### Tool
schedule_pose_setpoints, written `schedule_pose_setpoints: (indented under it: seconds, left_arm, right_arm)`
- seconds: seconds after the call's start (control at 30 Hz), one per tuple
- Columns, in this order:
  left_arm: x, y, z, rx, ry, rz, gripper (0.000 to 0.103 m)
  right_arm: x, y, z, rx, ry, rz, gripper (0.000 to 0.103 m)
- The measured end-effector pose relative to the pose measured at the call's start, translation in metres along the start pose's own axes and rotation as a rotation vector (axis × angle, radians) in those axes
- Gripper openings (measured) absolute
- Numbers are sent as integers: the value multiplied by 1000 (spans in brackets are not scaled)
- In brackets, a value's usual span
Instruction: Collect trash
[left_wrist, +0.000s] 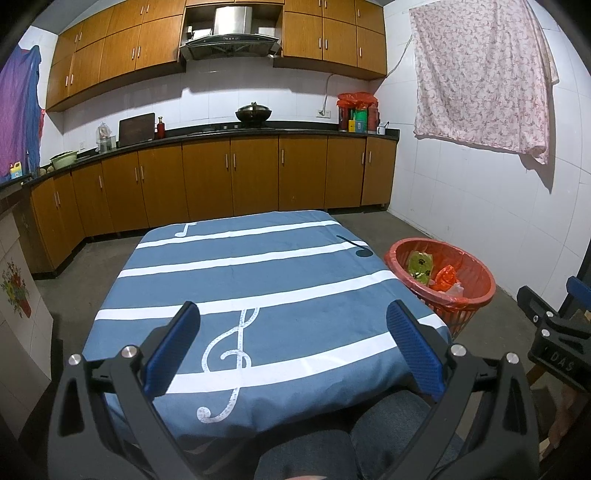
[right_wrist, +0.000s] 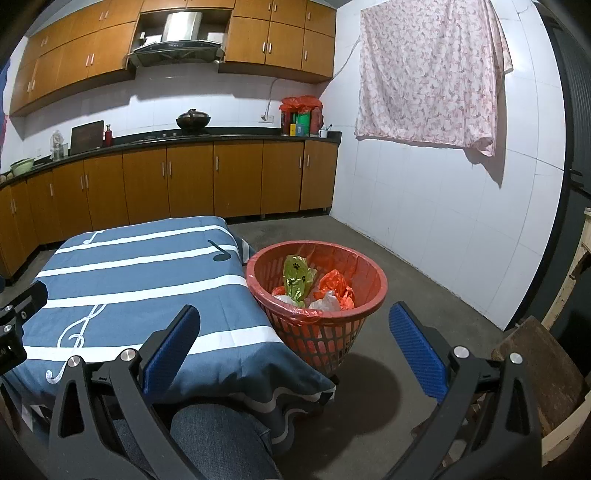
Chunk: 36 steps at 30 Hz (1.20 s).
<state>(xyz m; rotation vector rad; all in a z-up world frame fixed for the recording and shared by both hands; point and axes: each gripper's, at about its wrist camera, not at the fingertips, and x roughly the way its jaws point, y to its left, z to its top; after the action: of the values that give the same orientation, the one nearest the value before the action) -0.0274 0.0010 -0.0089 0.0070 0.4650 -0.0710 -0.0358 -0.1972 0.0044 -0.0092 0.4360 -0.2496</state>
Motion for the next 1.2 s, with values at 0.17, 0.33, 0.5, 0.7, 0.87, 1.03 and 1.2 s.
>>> schedule_pose_setpoints:
  seconds: [0.17, 0.33, 0.5, 0.7, 0.87, 1.03, 1.2]
  left_arm:
    - [0, 0, 0, -1, 0, 0, 99]
    - [-1, -1, -1, -2, -1, -2, 99]
    - [-1, -1, -1, -1, -1, -1, 99]
    - [-1, -2, -1, -2, 0, 0, 99]
    - [-1, -2, -2, -2, 0, -1, 99]
    - [-1, -2, -2, -3, 1, -1, 99]
    - [-1, -2, -1, -3, 1, -1, 99]
  right_arm:
    - [0, 0, 0, 0, -1, 1, 101]
    - [0, -1, 0, -1, 0, 1, 101]
    - [0, -1, 0, -1, -1, 1, 101]
    - [0, -1, 0, 0, 0, 1, 101]
    - [0, -1, 0, -1, 0, 1, 101]
    - [0, -1, 1, -1, 1, 1, 101]
    - [0, 0, 1, -1, 1, 1, 101]
